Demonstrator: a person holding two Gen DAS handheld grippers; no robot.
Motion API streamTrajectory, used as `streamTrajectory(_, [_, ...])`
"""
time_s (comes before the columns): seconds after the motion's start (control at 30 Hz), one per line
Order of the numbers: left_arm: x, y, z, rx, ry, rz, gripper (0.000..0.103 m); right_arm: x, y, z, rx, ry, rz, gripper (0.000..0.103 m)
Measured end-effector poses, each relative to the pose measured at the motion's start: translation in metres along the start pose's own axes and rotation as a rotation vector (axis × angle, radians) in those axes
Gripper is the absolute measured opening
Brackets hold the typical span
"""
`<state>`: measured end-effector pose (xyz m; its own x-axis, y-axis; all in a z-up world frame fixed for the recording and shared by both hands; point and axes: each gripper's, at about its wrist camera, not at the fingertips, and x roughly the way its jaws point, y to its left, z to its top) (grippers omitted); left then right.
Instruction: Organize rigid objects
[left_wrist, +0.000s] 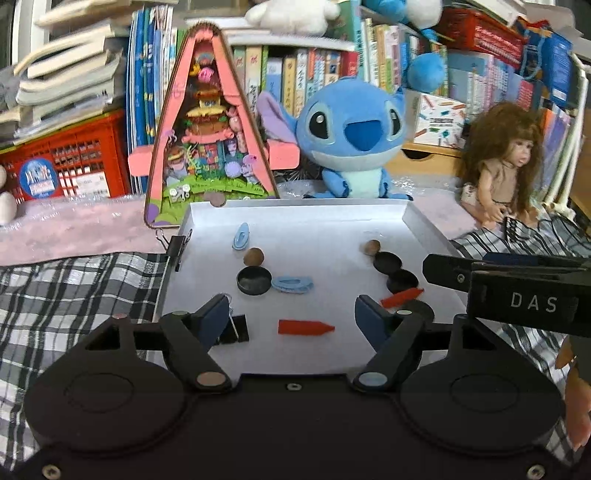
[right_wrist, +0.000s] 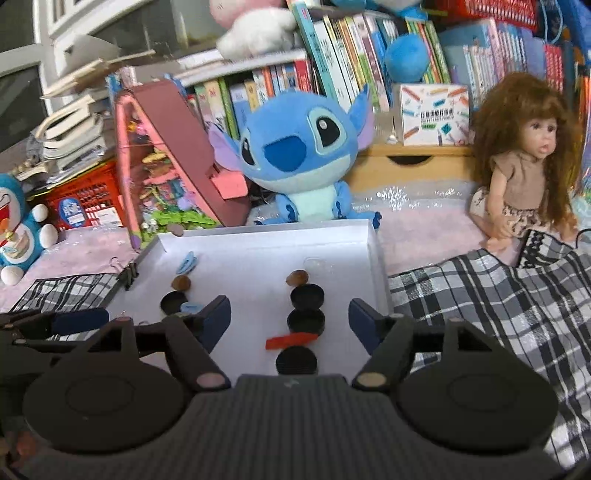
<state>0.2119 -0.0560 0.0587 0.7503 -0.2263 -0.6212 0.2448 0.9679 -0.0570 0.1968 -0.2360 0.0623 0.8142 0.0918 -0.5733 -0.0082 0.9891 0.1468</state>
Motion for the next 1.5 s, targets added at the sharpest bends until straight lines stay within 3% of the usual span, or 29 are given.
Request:
streamTrajectory(0.67, [-0.048, -0.001, -0.064, -0.032, -0.008, 0.041, 0.077, -0.054, 0.011, -0.054, -0.062, -0.073, -0.035, 0.087])
streamTrajectory(1.03, [-0.029, 0.010, -0.100, -0.051, 0.018, 0.118, 0.078, -0.038, 0.016, -0.096, -0.122, 0.010, -0.070, 0.092])
streamTrajectory(1.33, [-0.025, 0.008, -0.103, -0.034, 0.008, 0.127, 0.084, -0.026, 0.016, -0.112, -0.120, 0.039, -0.092, 0.099])
streamTrajectory(1.5, [-0.024, 0.009, -0.103, -0.038, 0.017, 0.135, 0.093, -0.021, 0.016, -0.113, -0.111, 0.061, -0.096, 0.103])
